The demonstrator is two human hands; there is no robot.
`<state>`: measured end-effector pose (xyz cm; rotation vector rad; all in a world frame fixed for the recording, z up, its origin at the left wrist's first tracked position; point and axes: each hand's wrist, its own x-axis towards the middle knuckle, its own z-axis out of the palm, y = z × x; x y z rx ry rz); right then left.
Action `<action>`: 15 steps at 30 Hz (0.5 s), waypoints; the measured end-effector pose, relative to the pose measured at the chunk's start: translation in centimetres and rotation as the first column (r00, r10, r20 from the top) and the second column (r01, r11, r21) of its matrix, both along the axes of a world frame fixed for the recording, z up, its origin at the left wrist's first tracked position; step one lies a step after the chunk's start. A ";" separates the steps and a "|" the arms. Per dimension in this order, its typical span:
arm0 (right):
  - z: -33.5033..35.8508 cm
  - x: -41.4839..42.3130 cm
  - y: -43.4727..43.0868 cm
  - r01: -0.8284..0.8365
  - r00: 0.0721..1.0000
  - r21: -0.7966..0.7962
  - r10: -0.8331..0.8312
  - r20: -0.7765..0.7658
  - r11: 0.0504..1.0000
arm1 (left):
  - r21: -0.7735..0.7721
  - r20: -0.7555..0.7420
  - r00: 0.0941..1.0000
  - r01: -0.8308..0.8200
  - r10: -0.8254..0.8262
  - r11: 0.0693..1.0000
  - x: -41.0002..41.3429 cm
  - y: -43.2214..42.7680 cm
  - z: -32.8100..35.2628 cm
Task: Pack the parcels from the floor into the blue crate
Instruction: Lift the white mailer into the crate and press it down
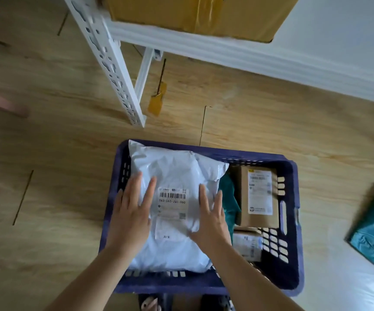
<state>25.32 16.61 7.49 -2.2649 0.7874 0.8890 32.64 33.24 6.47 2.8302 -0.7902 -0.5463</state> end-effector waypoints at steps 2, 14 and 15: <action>-0.2 0.0 0.1 -0.075 0.993 -0.138 0.087 0.081 0.988 | 0.058 0.030 0.981 0.192 -0.194 0.980 0.6 -0.2 -0.4; -6.4 3.4 1.8 -0.486 0.874 -0.115 0.479 -0.078 0.867 | 0.360 -0.331 0.928 0.293 -0.172 0.886 3.9 -1.9 -4.9; -7.0 3.5 1.9 -0.491 0.871 -0.117 0.483 -0.091 0.863 | 0.340 -0.311 0.933 0.288 -0.183 0.895 3.8 -1.6 -5.6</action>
